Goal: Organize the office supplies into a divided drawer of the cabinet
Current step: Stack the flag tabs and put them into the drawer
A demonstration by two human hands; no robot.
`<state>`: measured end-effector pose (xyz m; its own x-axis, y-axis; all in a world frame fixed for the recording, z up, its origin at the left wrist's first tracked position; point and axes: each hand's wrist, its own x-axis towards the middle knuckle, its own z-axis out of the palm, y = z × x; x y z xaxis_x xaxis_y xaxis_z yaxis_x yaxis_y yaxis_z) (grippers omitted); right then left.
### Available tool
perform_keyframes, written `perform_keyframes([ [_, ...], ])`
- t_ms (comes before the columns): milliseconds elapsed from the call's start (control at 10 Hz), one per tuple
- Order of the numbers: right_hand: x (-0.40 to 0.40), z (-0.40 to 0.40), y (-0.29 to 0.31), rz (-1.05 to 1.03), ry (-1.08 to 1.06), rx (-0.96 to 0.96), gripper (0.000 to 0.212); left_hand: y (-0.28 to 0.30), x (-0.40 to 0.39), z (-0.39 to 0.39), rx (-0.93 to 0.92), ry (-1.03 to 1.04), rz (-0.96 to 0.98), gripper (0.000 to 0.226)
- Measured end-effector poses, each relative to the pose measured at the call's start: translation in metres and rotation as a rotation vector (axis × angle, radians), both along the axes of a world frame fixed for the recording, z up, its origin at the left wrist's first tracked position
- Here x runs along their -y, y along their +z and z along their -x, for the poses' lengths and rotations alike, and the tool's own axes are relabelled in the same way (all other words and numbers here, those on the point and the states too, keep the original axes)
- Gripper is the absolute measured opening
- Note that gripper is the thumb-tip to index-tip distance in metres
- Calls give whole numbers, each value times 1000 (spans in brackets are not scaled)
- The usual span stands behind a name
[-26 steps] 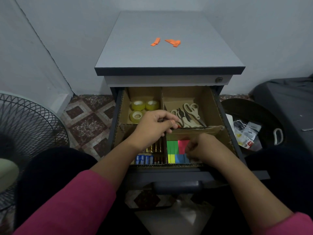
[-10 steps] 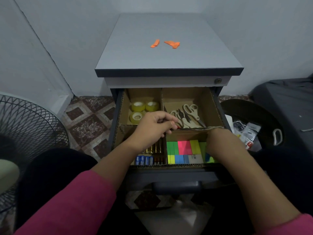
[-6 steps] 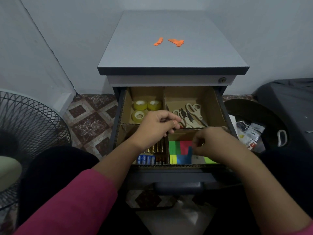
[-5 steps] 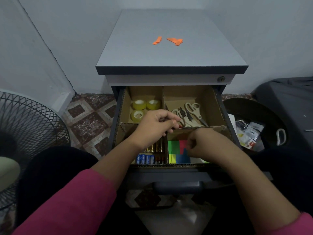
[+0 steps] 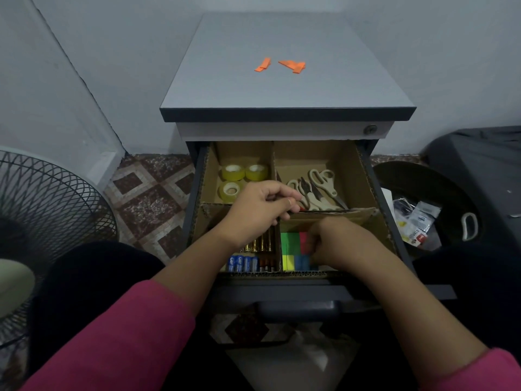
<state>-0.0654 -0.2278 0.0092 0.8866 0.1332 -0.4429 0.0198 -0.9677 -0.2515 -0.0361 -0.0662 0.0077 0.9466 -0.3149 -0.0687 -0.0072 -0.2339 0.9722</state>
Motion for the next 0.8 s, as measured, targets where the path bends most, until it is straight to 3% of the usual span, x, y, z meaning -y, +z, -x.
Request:
perform_keyframes([
  [800,4,0,-13,-38,32,34,21,1,0,2,2,13,-14,16],
])
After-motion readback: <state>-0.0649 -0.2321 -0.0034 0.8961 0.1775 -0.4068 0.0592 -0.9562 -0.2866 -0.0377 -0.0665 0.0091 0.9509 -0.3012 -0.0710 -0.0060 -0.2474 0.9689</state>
